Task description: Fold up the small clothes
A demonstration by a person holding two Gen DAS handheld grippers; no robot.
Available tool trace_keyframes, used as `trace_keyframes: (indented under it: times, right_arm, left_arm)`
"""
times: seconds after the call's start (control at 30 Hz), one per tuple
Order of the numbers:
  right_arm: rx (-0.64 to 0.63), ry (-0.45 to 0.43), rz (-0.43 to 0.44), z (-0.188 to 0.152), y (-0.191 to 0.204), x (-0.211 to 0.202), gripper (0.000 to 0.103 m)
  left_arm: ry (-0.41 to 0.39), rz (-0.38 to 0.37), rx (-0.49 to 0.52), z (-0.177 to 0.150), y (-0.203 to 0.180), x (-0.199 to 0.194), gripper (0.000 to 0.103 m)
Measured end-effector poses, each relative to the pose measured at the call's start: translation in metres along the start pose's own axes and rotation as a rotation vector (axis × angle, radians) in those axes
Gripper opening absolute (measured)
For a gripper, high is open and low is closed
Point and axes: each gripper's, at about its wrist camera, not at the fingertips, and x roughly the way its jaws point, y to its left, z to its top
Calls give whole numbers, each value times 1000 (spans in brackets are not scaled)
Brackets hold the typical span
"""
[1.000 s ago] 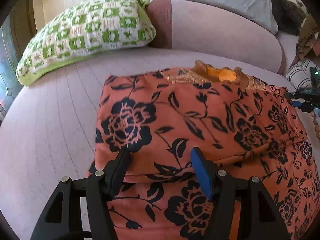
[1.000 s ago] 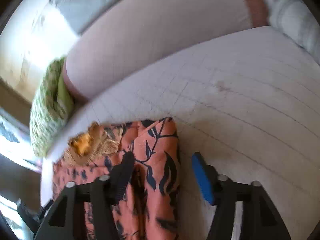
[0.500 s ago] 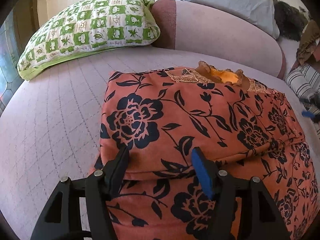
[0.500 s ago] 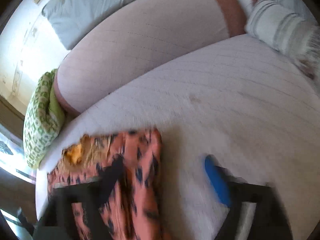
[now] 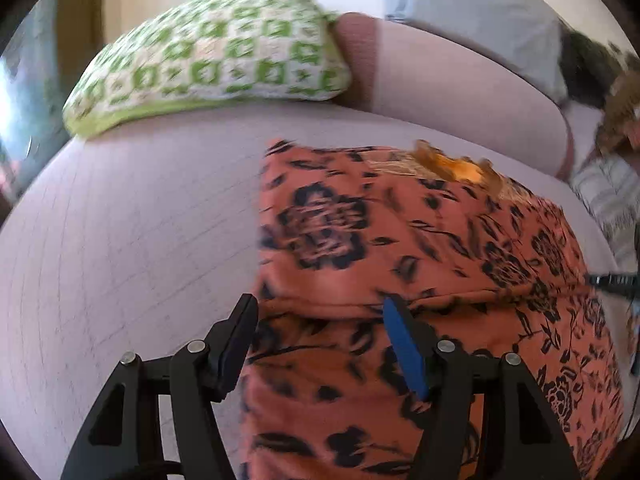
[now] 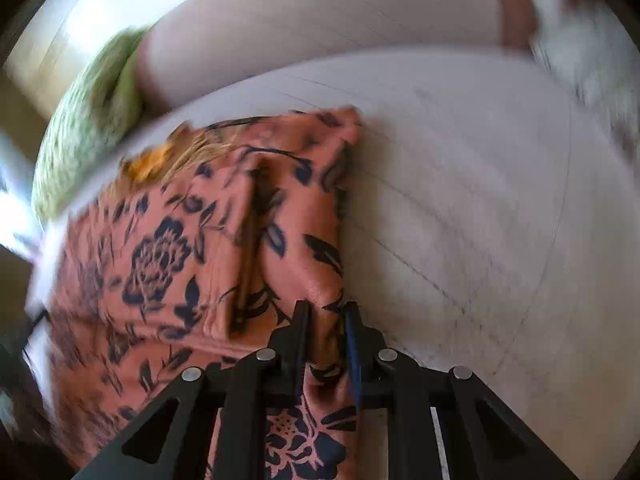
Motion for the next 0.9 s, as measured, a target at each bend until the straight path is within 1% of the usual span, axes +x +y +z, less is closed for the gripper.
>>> trace_keyframes:
  times: [0.07, 0.13, 0.2, 0.23, 0.27, 0.3, 0.33, 0.4, 0.43, 0.47, 0.5, 0.53, 0.6, 0.67, 0.7, 0.77, 0.8, 0.83, 0.87, 0.9]
  right_arm:
    - [0, -13, 4, -2, 4, 0, 18]
    - [18, -19, 20, 2, 0, -10, 25]
    - [19, -55, -4, -1, 2, -27, 30]
    - [6, -82, -24, -3, 6, -34, 34]
    - [0, -100, -32, -4, 12, -43, 42]
    - [-3, -117, -30, -6, 18, -47, 56]
    - [-19, -151, -27, -12, 26, -56, 59]
    - [-44, -186, -15, -21, 40, -67, 60]
    - [-56, -191, 6, -27, 47, -71, 60]
    - [-74, -193, 32, -33, 53, -76, 60]
    - [-99, -198, 36, -40, 60, -80, 60]
    - [-111, -199, 25, -45, 62, -82, 60]
    - [-109, -171, 10, -52, 60, -78, 60]
    - [-82, -158, 4, -60, 52, -75, 60]
    - [-60, -140, 8, -64, 44, -74, 60]
    - [-19, -110, 4, -66, 30, -71, 60]
    - [-3, -109, 11, -65, 28, -68, 61]
    - [25, -108, 52, -61, 23, -70, 64]
    - [41, -100, 77, -58, 20, -71, 70]
    - [56, -96, 94, -54, 18, -71, 71]
  left_arm:
    - [16, -3, -63, 1, 17, -1, 66]
    - [13, -24, -147, 3, 37, -6, 66]
    - [21, -48, -188, 6, 49, -6, 66]
    - [27, -57, -195, 7, 52, -4, 66]
    - [31, -65, -200, 9, 55, -2, 66]
    - [42, -76, -202, 13, 56, 3, 66]
    - [56, -87, -201, 15, 56, 7, 66]
    - [75, -117, -181, 21, 49, 16, 66]
    - [79, -130, -162, 23, 45, 20, 66]
    - [101, -111, -125, 24, 40, 28, 45]
    - [146, -60, -97, 24, 40, 38, 16]
    - [167, -62, -119, 23, 45, 45, 13]
    - [181, -97, -178, 27, 53, 45, 13]
    - [191, -103, -184, 28, 55, 45, 13]
    - [192, -100, -179, 27, 55, 44, 13]
    - [196, -77, -164, 30, 50, 39, 17]
    - [182, -69, -165, 30, 48, 32, 18]
    - [151, -70, -165, 31, 44, 24, 23]
    - [121, -93, -163, 32, 40, 15, 39]
    - [96, -118, -156, 31, 35, 6, 49]
